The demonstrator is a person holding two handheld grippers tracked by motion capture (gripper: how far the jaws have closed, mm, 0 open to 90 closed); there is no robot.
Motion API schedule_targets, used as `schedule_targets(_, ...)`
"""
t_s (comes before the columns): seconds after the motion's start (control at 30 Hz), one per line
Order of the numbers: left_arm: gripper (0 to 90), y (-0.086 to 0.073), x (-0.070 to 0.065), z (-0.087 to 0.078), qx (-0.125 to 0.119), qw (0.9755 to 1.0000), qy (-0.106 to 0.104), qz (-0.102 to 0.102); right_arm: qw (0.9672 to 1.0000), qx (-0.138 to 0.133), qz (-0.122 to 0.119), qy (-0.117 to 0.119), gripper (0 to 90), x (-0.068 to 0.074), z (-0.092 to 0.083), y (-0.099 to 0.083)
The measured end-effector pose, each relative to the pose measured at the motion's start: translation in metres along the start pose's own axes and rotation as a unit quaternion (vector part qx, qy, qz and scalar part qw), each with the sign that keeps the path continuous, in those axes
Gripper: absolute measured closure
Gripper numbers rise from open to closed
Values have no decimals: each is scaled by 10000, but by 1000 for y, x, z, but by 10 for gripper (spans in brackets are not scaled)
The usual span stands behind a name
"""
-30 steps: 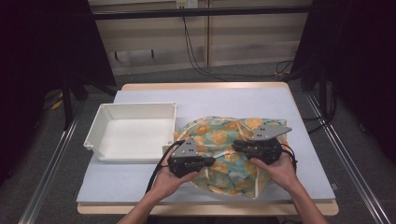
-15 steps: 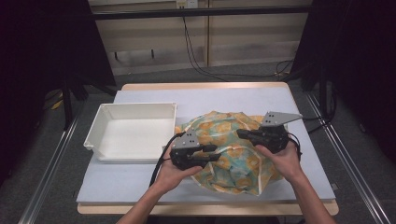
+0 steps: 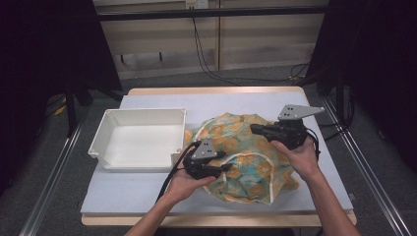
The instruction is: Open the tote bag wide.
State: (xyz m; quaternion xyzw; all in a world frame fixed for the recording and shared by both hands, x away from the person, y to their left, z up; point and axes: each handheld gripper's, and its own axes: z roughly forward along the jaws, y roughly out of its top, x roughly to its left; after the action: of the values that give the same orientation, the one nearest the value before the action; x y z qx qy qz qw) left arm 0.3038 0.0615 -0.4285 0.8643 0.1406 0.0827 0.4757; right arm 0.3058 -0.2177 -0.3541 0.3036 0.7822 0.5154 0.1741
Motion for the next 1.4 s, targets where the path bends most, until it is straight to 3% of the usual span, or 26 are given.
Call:
schedule_targets(0.1, 819, -4, 6, 0, -4, 9997, -216, -141, 10000, 33, 11, 11, 900, -3, 3, 0)
schedule_targets(0.2, 900, -4, 5, -3, -42, 9993, -334, -185, 10000, 63, 8, -1, 900, -6, 4, 1)
schedule_targets(0.33, 900, 1, -1, -8, -51, 9985, -534, -137, 9999, 104, 17, -39, 900, -12, 2, 1)
schedule_targets(0.47, 900, 7, -6, -13, -70, 9989, -456, -28, 9999, 95, 90, -85, 900, -16, 1, 0)
schedule_targets(0.57, 900, 6, -3, -14, -91, 9985, -501, -176, 9998, 129, 38, -125, 900, -16, 2, 0)
schedule_targets(0.67, 900, 6, -3, -13, -66, 9983, -560, -158, 9997, 165, 48, -157, 900, -19, 3, 2)
schedule_targets(1.0, 900, -5, -1, -8, 211, 9978, -575, -255, 9981, 394, 128, -460, 900, -55, 12, 7)
schedule_targets(1.2, 900, -11, 1, -4, 409, 9970, -615, -237, 9950, 791, 285, -531, 900, -77, 34, -11)
schedule_targets(1.3, 900, -18, 2, -1, 394, 9964, -677, -323, 9950, 807, 373, -453, 900, -79, 42, -20)
schedule_targets(1.4, 900, -19, 3, -1, 416, 9963, -688, -318, 9927, 1087, 351, -381, 900, -79, 50, -31)
